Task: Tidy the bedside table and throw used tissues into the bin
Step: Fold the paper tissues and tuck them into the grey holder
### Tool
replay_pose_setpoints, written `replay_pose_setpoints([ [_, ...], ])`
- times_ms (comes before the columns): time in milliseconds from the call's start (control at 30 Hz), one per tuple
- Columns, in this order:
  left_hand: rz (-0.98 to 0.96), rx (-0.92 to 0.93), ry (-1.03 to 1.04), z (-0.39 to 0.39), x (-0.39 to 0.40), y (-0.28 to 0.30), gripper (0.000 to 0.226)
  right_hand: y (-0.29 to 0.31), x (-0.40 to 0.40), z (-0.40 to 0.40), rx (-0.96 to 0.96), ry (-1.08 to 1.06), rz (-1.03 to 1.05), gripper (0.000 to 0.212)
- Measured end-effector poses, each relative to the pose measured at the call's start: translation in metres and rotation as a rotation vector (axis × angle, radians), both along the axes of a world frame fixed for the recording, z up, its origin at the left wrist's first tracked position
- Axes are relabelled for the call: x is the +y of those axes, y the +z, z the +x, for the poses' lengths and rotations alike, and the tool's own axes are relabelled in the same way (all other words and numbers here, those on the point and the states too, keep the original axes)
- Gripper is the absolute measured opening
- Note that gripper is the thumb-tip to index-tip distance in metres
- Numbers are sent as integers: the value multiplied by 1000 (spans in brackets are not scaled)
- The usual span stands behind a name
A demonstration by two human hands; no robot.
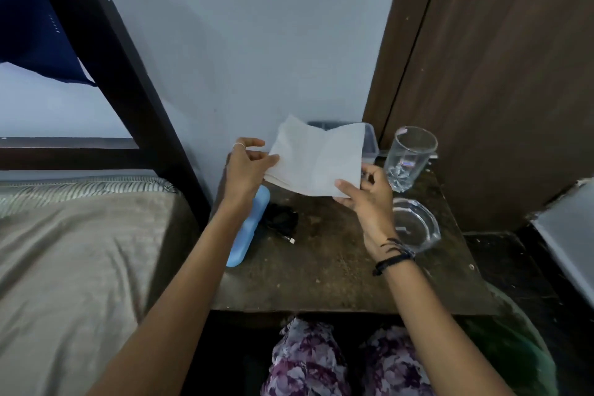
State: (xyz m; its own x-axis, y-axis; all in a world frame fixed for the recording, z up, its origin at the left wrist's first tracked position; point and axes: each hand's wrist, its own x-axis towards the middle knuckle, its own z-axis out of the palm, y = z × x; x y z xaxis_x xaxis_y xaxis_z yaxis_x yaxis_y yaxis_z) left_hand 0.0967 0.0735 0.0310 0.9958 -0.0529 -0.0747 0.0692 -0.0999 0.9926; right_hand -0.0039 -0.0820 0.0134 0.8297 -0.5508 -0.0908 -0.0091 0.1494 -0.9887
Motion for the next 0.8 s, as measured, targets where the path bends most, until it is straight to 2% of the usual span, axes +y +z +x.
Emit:
replay_pose_setpoints([
  [167,138,3,-83,-66,-24,-31,25,-25,-21,-59,195,-19,-7,41],
  [367,326,27,-93,-126,-22,-56,26,-42,-24,-97,398,151,-245,36],
  [467,431,-11,-69,-134,-14,-59,36,-37,-24,-102,499,147,-564,42],
  [533,473,-24,-67,-134,-9,-60,38,-34,-21,-103,549,107,-777,38],
  [700,607,-63,-105,-133,-8,-66,26,-37,-4,-100,616,45,-1022,38],
  [800,756,-147,-86,-139,-13,-63,25,-37,5,-99,572,16,-1097,40],
])
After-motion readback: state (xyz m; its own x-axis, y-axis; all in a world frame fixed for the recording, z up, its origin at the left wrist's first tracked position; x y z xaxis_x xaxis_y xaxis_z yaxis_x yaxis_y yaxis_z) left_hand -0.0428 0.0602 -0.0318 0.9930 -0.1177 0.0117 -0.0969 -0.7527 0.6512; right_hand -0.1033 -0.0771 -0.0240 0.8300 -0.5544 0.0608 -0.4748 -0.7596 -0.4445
